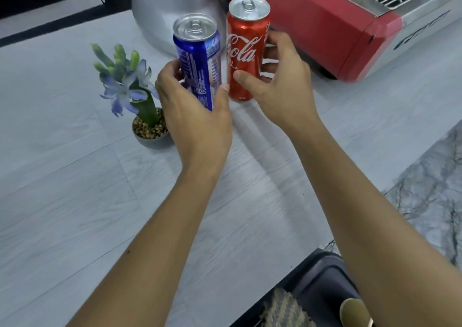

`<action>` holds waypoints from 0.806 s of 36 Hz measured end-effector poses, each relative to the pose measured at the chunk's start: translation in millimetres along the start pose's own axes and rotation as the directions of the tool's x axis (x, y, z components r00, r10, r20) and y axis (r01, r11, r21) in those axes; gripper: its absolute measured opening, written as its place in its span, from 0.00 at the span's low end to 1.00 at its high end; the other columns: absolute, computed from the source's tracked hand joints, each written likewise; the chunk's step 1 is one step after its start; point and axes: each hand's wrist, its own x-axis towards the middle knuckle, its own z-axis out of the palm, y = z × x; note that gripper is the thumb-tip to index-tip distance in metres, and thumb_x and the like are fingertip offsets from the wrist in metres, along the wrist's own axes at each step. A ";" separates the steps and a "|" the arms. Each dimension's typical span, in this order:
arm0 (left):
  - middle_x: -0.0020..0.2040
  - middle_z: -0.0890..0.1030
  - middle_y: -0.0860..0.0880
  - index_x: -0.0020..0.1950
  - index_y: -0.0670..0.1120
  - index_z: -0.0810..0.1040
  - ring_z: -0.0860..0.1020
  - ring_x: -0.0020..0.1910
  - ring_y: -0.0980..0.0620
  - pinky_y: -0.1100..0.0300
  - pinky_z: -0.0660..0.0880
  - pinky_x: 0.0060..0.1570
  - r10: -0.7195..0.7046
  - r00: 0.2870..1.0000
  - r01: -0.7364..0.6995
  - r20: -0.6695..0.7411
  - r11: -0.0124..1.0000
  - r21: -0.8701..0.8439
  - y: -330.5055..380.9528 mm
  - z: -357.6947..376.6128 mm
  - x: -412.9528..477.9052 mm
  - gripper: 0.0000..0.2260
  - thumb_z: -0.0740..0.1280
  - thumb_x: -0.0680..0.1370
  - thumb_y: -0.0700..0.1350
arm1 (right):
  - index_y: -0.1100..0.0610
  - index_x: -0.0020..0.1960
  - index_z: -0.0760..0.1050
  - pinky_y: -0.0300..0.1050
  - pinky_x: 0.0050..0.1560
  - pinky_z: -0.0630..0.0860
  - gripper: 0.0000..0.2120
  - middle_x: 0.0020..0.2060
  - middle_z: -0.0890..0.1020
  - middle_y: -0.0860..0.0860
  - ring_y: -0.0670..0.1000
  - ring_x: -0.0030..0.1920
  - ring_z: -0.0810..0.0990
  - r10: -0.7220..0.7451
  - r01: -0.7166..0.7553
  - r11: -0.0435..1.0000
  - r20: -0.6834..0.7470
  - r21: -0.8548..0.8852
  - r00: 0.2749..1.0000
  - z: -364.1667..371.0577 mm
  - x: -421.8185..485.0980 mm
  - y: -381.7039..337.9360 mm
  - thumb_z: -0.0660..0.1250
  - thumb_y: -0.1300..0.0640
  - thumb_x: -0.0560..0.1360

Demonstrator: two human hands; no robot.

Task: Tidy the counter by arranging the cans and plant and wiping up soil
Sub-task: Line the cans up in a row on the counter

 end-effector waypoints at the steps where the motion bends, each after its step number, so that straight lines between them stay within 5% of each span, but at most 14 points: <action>1: 0.69 0.75 0.48 0.73 0.43 0.68 0.75 0.64 0.58 0.66 0.74 0.63 -0.002 1.000 0.002 -0.002 1.000 0.004 -0.2 -0.1 2.0 0.30 0.78 0.75 0.46 | 0.54 0.70 0.71 0.26 0.53 0.77 0.30 0.58 0.80 0.42 0.39 0.55 0.80 -0.001 0.001 1.000 -0.009 -0.002 1.000 0.0 0.0 0.0 0.78 0.53 0.73; 4: 0.68 0.76 0.49 0.71 0.44 0.69 0.75 0.62 0.59 0.67 0.75 0.62 0.002 1.000 -0.002 0.001 1.000 0.014 0.6 -0.4 5.2 0.29 0.78 0.75 0.47 | 0.55 0.69 0.73 0.33 0.53 0.80 0.29 0.57 0.82 0.44 0.39 0.54 0.81 -0.003 0.003 1.000 -0.053 0.008 0.999 -0.6 -2.2 0.4 0.80 0.53 0.71; 9: 0.66 0.77 0.49 0.70 0.44 0.70 0.77 0.63 0.55 0.64 0.75 0.62 0.019 0.999 -0.018 0.042 1.000 -0.015 2.2 -3.6 -1.9 0.28 0.78 0.75 0.46 | 0.57 0.67 0.74 0.29 0.50 0.78 0.30 0.57 0.83 0.46 0.38 0.51 0.81 -0.003 0.003 1.000 -0.118 0.001 0.993 -3.1 -13.6 -0.2 0.81 0.52 0.70; 18: 0.64 0.77 0.49 0.70 0.43 0.71 0.74 0.54 0.67 0.77 0.72 0.54 0.049 0.984 -0.037 0.169 0.996 -0.076 3.2 -32.0 -31.0 0.28 0.78 0.74 0.46 | 0.54 0.67 0.74 0.36 0.50 0.82 0.30 0.57 0.83 0.46 0.40 0.52 0.83 0.026 -0.026 1.000 -0.157 0.003 0.987 -15.2 -47.1 -6.6 0.82 0.52 0.69; 22: 0.65 0.77 0.49 0.71 0.43 0.71 0.74 0.59 0.64 0.80 0.70 0.51 0.052 0.976 -0.029 0.213 0.994 -0.108 3.3 -56.8 -45.3 0.29 0.78 0.75 0.45 | 0.52 0.66 0.74 0.32 0.48 0.81 0.29 0.54 0.81 0.41 0.35 0.52 0.82 0.029 -0.027 1.000 -0.145 0.015 0.989 -20.7 -72.7 -14.9 0.82 0.51 0.69; 29: 0.66 0.77 0.53 0.72 0.48 0.71 0.73 0.63 0.67 0.81 0.70 0.49 0.025 0.972 0.003 0.234 0.993 -0.119 -6.1 -115.1 -73.2 0.29 0.79 0.75 0.48 | 0.50 0.66 0.74 0.44 0.52 0.84 0.29 0.55 0.83 0.41 0.40 0.55 0.83 0.051 -0.047 0.998 -0.094 0.049 0.994 -21.4 -124.5 -38.7 0.82 0.50 0.69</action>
